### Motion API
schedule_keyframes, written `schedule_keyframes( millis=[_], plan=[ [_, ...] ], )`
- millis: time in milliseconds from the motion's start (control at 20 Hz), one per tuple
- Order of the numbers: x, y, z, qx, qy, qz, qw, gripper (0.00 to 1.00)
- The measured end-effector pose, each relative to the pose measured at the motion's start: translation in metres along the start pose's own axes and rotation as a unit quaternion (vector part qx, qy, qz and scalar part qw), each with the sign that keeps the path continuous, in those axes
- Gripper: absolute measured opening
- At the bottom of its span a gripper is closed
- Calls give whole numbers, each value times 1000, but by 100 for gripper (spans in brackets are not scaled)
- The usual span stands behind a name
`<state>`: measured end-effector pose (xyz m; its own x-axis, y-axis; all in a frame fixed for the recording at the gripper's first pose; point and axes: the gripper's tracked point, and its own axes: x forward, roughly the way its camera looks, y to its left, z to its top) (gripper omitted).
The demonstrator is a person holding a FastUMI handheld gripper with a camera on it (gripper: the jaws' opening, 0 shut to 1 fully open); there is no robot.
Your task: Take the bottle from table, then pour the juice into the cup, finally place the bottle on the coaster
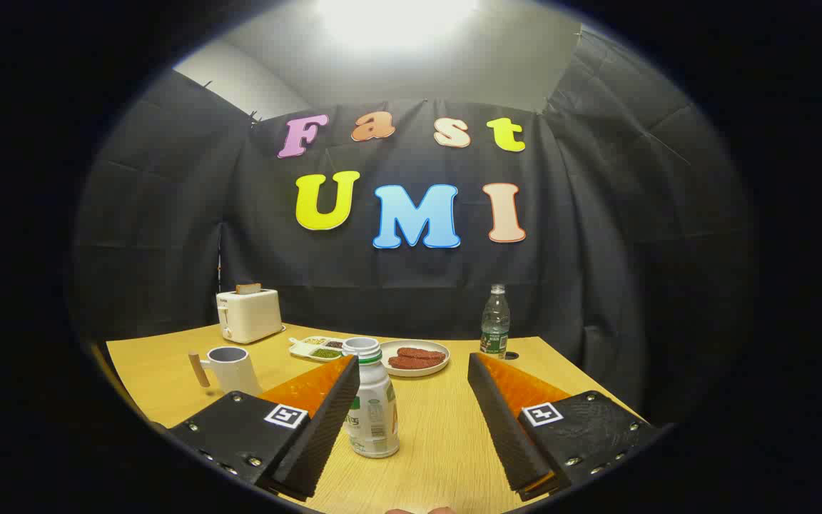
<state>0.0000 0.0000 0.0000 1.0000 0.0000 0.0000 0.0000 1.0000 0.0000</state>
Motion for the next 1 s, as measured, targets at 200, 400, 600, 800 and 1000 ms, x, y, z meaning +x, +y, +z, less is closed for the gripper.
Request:
schedule_keyframes(
  millis=[200, 400, 600, 800, 1000],
  plan=[
    [1, 0, -3, 1, 5, 1, 1000, 94],
    [1, -4, -2, 5, 2, -5, 1000, 94],
    [2, 2, -4, 3, 6, 3, 1000, 94],
    [6, 13, -10, 16, 8, 14, 1000, 94],
    [11, 23, -20, 11, 13, 16, 1000, 94]
  ],
)
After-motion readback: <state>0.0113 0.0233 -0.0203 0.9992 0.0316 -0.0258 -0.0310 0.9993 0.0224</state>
